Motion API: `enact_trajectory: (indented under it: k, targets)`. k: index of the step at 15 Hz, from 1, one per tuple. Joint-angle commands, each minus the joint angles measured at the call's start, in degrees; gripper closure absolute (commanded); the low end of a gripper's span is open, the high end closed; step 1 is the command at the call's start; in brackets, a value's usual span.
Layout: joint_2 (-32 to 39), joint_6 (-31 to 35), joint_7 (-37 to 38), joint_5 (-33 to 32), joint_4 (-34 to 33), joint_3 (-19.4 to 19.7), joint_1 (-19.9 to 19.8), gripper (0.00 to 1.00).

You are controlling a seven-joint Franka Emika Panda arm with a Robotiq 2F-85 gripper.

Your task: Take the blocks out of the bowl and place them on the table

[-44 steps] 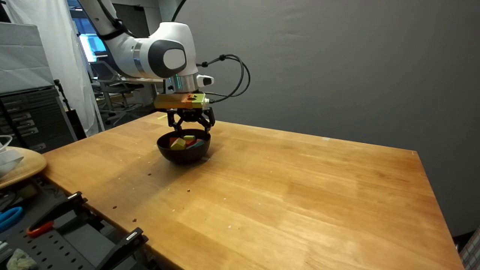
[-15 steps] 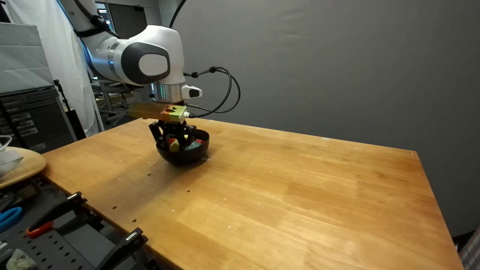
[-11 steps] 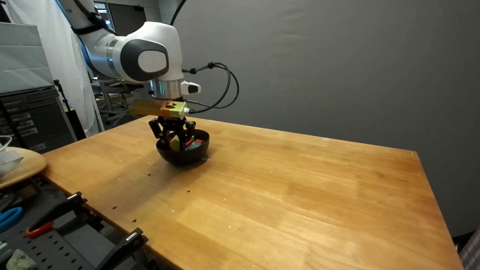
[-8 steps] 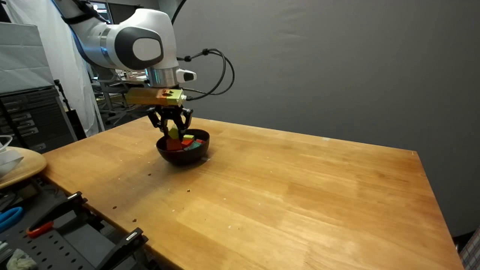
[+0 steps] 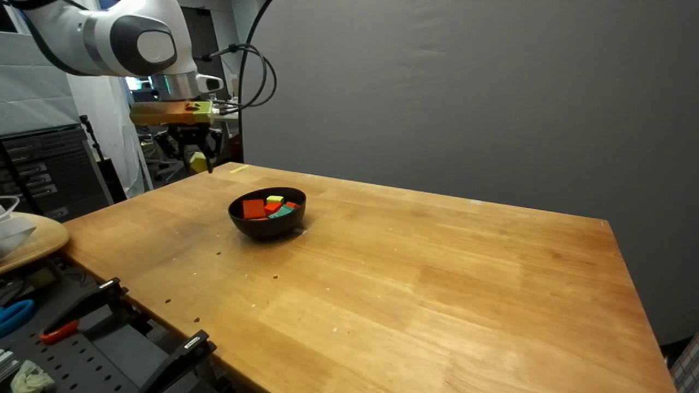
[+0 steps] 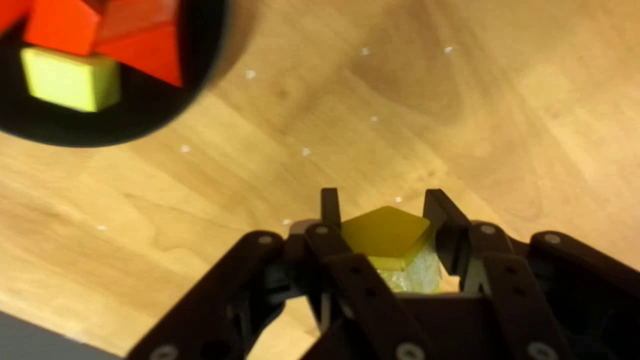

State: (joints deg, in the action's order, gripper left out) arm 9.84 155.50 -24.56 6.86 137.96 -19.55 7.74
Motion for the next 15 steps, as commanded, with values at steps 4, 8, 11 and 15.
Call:
enact_trajectory:
  k: [4,8,11,15]
  targets:
    - [18.53,-6.52,-0.36,-3.15,-12.22,-0.22,2.56,0.79]
    - [20.93,-11.03,2.26,-4.45,-16.27,-0.09,2.70,0.27]
    - [15.24,-13.39,2.90,-2.87,-15.21,-1.01,1.43,0.10]
    - [6.94,-10.80,6.11,-3.55,-12.21,1.85,0.65,0.00]
